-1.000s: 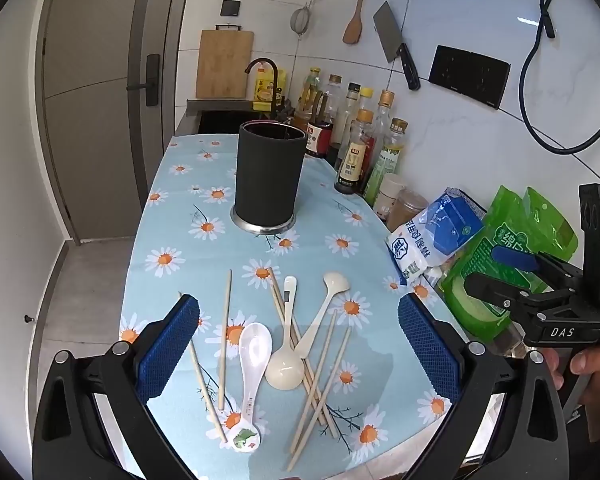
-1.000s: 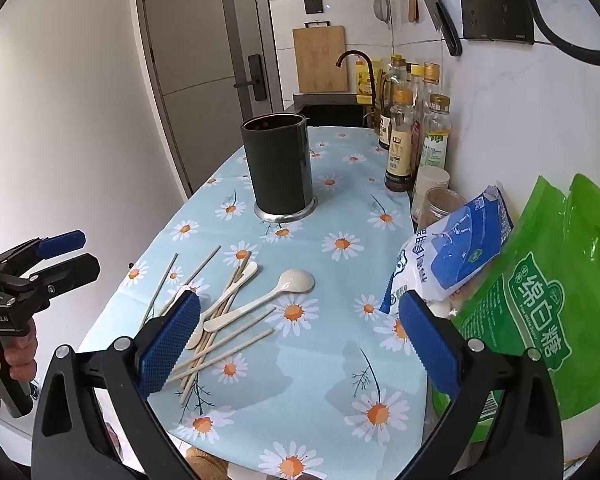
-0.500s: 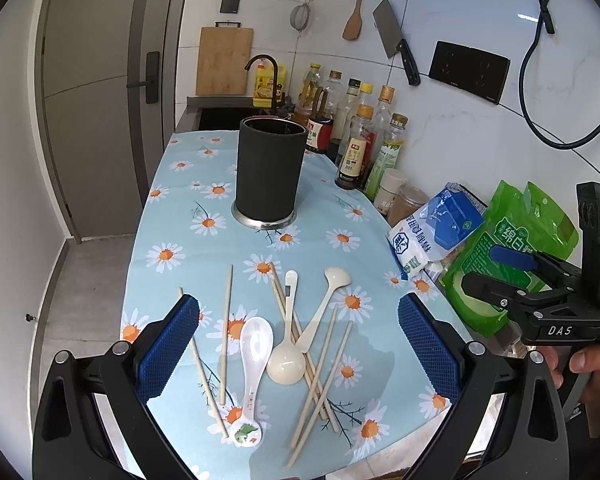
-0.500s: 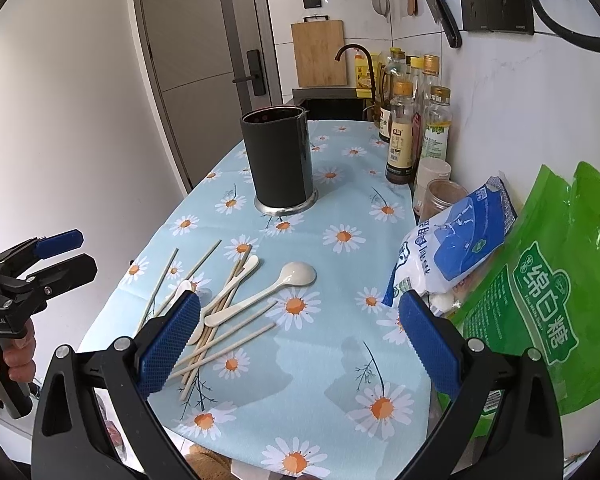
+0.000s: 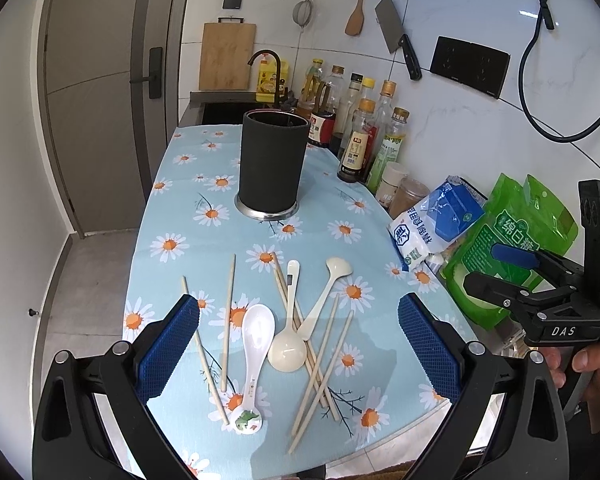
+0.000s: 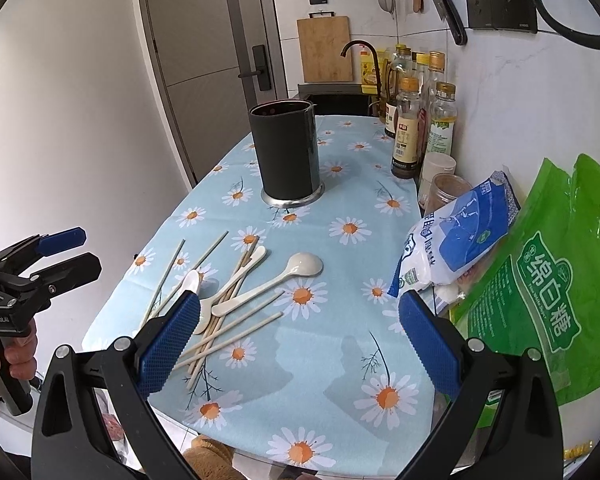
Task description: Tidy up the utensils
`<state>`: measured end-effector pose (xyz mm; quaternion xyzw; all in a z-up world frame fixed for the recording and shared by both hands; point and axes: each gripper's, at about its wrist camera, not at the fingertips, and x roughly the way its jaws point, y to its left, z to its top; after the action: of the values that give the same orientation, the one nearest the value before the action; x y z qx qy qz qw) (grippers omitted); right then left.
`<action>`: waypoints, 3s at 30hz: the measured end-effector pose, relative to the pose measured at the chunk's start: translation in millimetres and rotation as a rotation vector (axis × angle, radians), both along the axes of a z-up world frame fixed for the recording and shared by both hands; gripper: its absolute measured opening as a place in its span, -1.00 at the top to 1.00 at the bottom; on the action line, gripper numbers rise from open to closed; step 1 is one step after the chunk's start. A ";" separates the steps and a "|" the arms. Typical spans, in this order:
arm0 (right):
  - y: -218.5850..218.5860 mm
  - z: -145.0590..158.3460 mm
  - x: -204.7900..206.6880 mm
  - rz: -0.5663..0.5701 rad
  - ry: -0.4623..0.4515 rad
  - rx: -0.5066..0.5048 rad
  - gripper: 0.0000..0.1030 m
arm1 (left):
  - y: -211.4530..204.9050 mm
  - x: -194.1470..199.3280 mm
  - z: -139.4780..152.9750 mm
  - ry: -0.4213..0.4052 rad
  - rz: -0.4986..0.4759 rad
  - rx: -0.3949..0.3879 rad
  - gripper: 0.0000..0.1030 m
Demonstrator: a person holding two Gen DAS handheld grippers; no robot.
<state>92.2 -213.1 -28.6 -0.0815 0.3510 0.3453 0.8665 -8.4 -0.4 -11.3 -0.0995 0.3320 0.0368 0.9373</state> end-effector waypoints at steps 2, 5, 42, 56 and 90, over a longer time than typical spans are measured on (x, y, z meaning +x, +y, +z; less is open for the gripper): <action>0.8 0.3 -0.4 0.003 -0.001 -0.001 -0.92 | -0.2 -1.8 0.5 0.002 -0.001 0.002 -0.87; 1.1 0.0 -0.4 0.004 0.003 -0.001 -0.92 | -1.7 -1.2 -0.1 0.006 -0.001 0.002 -0.87; 15.6 -12.6 -0.3 -0.043 0.084 -0.019 -0.92 | 16.7 5.8 -4.4 0.081 -0.047 -0.011 -0.87; 27.9 -41.7 17.9 -0.156 0.372 0.068 -0.69 | 45.4 32.9 -20.9 0.184 -0.160 -0.030 -0.87; 77.9 -137.5 57.0 -0.544 1.041 0.074 0.71 | 102.0 43.0 -91.1 0.393 -0.342 -0.178 -0.87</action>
<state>149.2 -135.2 -166.1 0.2220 0.7265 0.1170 0.6397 34.6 101.6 -102.4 -0.1151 0.5215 -0.1326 0.8350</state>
